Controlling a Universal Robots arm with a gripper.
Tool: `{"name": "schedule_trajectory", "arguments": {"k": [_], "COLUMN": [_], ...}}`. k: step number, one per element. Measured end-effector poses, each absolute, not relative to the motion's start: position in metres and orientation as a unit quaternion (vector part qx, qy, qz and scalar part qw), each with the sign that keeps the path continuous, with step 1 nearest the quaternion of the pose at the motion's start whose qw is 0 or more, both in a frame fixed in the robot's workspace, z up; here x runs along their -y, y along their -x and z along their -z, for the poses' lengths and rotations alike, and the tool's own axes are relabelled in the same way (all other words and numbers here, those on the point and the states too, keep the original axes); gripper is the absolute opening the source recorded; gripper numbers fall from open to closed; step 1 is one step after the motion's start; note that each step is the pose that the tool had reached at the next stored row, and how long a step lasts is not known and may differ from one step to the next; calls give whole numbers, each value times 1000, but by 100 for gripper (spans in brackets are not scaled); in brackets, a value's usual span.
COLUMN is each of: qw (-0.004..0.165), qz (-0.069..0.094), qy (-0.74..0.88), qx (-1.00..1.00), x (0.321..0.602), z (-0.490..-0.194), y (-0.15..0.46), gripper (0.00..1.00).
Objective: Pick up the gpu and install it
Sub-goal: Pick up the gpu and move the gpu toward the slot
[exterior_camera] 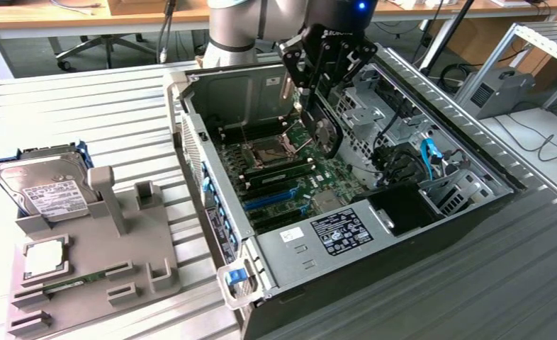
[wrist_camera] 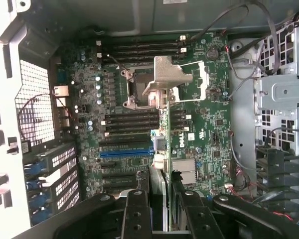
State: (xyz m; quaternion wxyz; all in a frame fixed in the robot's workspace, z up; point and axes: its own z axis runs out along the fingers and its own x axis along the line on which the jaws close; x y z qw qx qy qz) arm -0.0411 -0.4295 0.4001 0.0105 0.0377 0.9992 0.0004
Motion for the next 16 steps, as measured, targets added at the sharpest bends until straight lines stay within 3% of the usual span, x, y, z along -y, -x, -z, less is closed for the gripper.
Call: {"name": "schedule_trajectory", "arguments": {"k": [16], "qw": [9], "qz": [0], "qy": [-38], "qx": [-999], "x": [412], "z": [-383], "y": [30], "gripper": [28]}}
